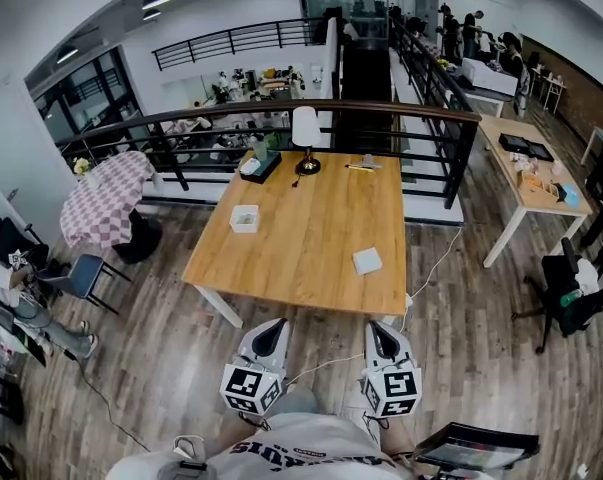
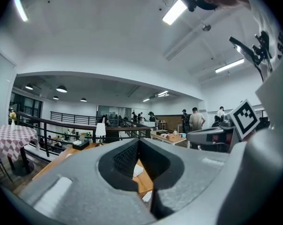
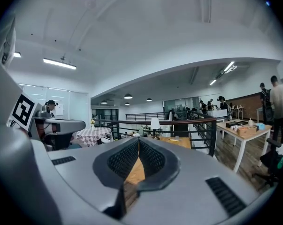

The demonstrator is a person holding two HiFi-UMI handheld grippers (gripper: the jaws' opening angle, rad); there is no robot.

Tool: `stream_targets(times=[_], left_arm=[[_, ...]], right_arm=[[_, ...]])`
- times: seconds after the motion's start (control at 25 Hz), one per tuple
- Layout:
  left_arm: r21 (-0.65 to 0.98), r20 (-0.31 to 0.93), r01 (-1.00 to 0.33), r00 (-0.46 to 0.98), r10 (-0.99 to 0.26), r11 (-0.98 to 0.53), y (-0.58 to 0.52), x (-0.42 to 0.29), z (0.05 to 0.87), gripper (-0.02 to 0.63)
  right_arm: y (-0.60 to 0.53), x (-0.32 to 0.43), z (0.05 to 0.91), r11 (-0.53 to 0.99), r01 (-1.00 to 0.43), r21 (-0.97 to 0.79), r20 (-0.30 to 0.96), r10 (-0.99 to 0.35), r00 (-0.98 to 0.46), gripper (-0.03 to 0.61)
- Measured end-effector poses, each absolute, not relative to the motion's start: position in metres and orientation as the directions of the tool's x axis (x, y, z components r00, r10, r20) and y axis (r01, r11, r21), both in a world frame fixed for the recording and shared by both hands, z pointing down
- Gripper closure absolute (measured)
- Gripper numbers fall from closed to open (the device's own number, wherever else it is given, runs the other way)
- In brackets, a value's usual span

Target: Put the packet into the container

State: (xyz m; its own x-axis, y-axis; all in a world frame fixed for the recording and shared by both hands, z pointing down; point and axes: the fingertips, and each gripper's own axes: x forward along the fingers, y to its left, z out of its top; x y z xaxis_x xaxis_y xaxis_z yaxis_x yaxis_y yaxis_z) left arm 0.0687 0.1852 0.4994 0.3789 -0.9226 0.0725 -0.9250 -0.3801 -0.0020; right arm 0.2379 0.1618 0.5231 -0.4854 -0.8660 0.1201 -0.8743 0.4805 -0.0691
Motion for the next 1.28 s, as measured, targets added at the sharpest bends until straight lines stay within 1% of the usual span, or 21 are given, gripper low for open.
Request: stream_targets(times=[0.4,0.76,1.28], left_arm=[[0.0,0.074,-0.92,0.391,-0.917,-0.392,0.176,0.076,0.505,0.611],[0.015,0.07,-0.915,0.403,-0.913,-0.403,0.15,0.064,0.509,0.611],[0.061,0.095,-0.896,0.443,-0.892,-0.439,0.075,0.033,0.522,0.611]], right_arm=[[0.156,0.244,0.536,0.471,-0.879,-0.075,0.146,-0.867,-0.477,0.571],[0.135,0.234,0.538,0.459,-0.886,-0.062,0.163,-0.871,-0.463,0.571],[0.073,0.201,0.543,0.442,-0.895,-0.056,0.198,-0.874,-0.444,0.571]])
